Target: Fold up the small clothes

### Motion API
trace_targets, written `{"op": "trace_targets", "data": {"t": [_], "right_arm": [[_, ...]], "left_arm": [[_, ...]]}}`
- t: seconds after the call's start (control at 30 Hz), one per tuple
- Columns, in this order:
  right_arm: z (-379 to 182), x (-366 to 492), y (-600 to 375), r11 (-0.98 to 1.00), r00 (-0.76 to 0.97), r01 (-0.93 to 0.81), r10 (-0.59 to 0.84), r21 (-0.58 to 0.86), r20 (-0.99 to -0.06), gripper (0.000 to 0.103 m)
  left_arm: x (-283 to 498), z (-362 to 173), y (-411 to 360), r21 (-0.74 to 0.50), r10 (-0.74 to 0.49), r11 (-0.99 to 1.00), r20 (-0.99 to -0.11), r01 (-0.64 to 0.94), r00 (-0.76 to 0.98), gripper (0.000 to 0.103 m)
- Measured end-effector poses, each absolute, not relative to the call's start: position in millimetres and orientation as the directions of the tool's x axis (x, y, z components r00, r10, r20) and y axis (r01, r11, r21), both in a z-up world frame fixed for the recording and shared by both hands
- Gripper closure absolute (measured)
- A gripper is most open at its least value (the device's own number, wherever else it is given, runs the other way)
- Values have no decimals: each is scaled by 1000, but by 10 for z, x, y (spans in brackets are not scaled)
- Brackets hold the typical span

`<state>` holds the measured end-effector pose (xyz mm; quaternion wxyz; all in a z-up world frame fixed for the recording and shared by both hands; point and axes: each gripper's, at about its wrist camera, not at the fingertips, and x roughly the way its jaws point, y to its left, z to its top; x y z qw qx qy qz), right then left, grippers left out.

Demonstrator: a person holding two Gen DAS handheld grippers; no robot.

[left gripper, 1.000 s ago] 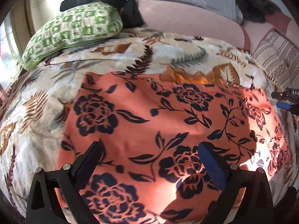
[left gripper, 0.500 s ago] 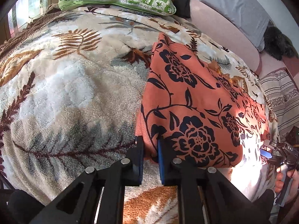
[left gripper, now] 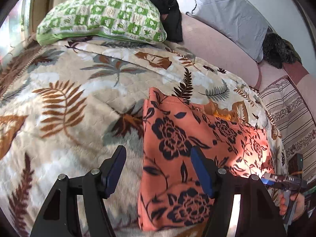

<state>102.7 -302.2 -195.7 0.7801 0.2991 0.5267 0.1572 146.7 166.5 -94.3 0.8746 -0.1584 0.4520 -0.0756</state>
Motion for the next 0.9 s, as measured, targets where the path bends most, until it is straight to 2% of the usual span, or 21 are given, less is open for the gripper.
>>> {"op": "trace_targets", "data": {"t": [0.1,0.13,0.2,0.23,0.27,0.33,0.43,0.5,0.53,0.57,0.6,0.63,0.67,0.73,0.83,0.9], "right_arm": [[-1960,1021,-3039,766,393,68,568,639,-723,28],[-1962,1016,-3043,764,393,67,571,642,-721,28],[-1966,1017,-3057,759,390,63,579,648,-716,28],[-1974,1013,-3073,754,389,63,585,654,-712,28],[-1982,1017,-3082,749,388,64,590,659,-709,28],[-1997,1024,-3095,743,384,62,599,667,-703,28],[-2000,1021,-3114,739,380,60,604,671,-700,28],[-1987,1036,-3116,741,368,64,606,669,-706,28],[-1952,1047,-3123,740,362,74,605,668,-710,28],[-1891,1052,-3136,737,366,76,606,671,-706,28],[-1793,1073,-3149,734,385,59,608,676,-694,28],[-1691,1099,-3179,732,410,40,609,681,-679,28],[-1590,1148,-3214,727,433,26,610,686,-663,28],[-1432,1335,-3284,705,463,7,626,709,-627,28],[-1452,1793,-3402,663,465,-8,665,749,-584,25],[-1665,2175,-3602,722,468,65,588,689,-660,25]], "left_arm": [[2064,-1162,1648,-370,-307,929,-803,-24,510,41],[2206,-1198,1599,-355,-303,935,-811,-10,500,49],[2403,-1292,1505,-281,-251,960,-840,11,480,77],[2509,-1409,1476,-211,-190,978,-873,3,450,97],[2571,-1532,1516,-189,-158,982,-887,-27,435,95],[2610,-1546,1569,-223,-170,973,-877,-67,450,95],[2522,-1458,1352,-46,-36,999,-878,-10,478,92],[2411,-1364,1308,-27,-23,1000,-869,-1,495,92],[2335,-1298,1297,-27,-23,1000,-863,1,504,87],[2257,-1229,1316,-30,-30,1000,-856,7,515,74],[2146,-1146,1309,-47,-51,999,-845,22,532,67],[2020,-1056,1297,-74,-85,996,-828,42,554,55],[1895,-979,1256,-96,-116,993,-809,66,576,47],[1642,-861,1170,-110,-145,989,-786,95,601,46],[1340,-860,1076,-205,-229,973,-775,108,589,43],[1204,-983,1008,-238,-247,967,-786,91,566,43]]}}
